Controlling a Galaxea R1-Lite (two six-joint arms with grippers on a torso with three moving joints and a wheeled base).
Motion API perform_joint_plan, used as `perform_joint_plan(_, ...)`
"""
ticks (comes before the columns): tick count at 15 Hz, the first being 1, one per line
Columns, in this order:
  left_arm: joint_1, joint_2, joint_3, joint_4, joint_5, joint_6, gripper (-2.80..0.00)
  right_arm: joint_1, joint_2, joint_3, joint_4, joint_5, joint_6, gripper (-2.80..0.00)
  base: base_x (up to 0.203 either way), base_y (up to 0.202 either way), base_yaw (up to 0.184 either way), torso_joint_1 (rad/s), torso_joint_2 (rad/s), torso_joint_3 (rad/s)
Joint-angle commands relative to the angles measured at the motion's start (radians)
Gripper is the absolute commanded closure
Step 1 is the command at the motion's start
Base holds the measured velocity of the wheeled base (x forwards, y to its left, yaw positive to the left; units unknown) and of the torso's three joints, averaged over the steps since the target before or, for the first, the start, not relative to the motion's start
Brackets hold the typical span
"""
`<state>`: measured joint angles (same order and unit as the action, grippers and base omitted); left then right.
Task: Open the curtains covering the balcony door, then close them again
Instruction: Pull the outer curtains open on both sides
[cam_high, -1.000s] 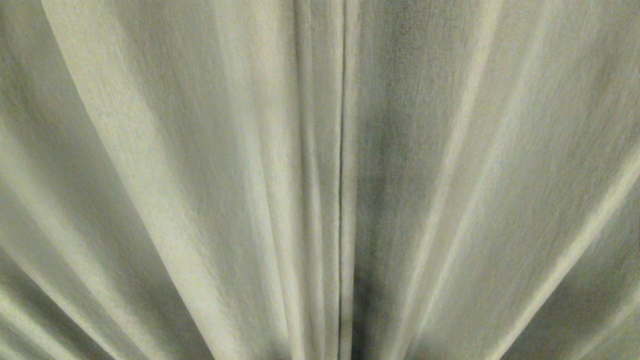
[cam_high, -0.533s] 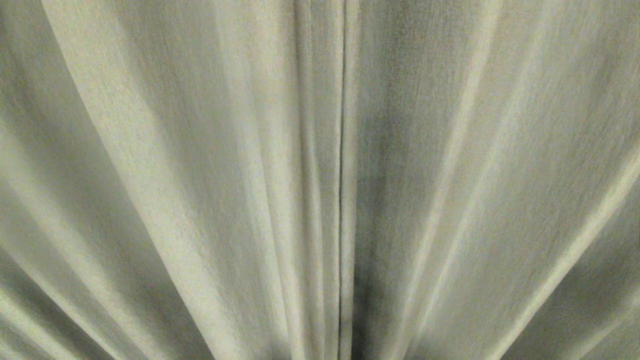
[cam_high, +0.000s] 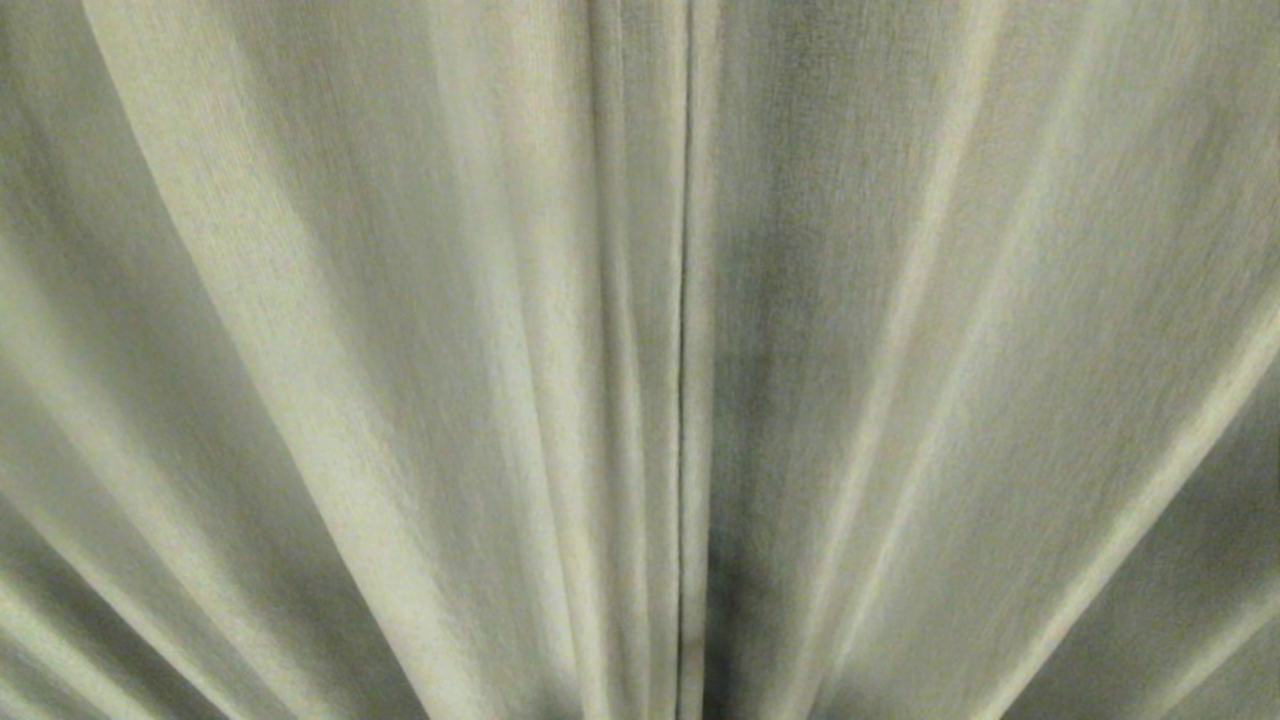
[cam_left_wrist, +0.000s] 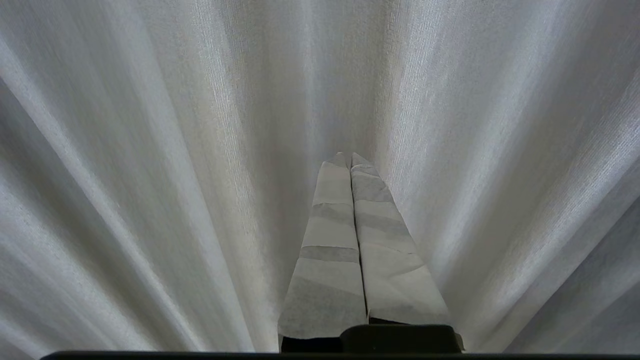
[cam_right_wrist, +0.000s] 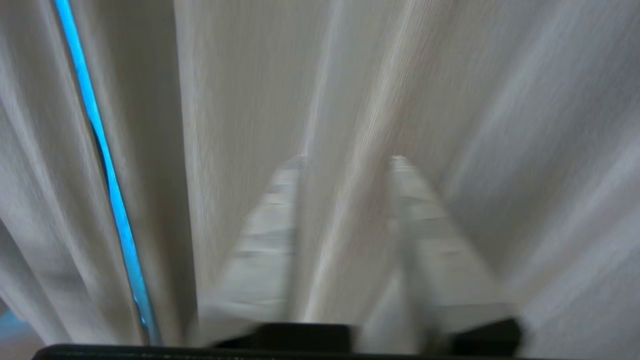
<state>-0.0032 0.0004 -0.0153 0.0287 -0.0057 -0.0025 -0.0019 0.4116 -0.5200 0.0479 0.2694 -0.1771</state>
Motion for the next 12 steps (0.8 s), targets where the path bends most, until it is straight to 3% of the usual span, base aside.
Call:
perform_joint_plan(1, 0.000, 0.000, 0.000, 0.000, 0.000, -0.001, 0.00, 0.000, 0.082, -0.013, -0.037, 0.004, 0.007, -2.80, 0.000, 0.000, 0.000, 0.000, 0.00, 0.000)
perform_joint_plan(12, 0.000, 0.000, 0.000, 0.000, 0.000, -0.001, 0.00, -0.006, 0.470, -0.049, -0.372, -0.022, 0.051, -2.80, 0.000, 0.000, 0.000, 0.000, 0.00, 0.000)
